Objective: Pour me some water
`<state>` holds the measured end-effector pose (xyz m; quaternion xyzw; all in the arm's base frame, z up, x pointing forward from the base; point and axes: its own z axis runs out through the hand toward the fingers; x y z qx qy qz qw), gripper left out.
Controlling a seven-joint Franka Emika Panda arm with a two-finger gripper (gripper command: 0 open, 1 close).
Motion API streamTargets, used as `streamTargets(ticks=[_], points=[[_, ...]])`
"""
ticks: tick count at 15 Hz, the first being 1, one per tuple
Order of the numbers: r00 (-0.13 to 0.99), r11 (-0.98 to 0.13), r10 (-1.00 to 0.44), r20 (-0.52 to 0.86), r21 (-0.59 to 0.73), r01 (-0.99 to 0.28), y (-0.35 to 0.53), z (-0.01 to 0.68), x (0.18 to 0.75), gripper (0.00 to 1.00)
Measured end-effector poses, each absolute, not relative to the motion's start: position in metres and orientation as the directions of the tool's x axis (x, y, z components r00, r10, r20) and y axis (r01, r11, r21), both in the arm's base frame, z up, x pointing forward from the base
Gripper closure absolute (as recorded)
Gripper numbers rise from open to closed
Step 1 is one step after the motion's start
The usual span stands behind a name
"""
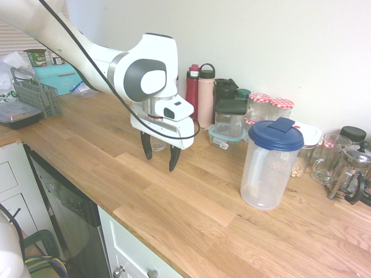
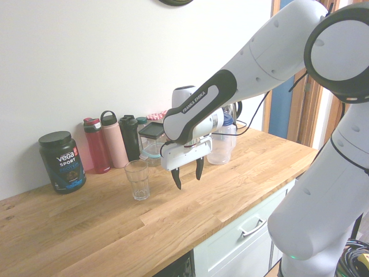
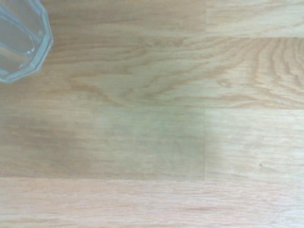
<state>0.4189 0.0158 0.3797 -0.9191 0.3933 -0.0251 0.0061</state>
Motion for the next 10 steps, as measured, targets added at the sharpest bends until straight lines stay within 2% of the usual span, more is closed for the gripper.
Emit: streamTargets(ticks=[4,10], points=[[0.682,-0.684,-0.729,0.053,-0.048,-0.728,0.009,0.399,0.424,0.0],[0.651,-0.662,-0.749,0.122,-0.122,-0.739,-0.035,0.535,0.418,0.0]])
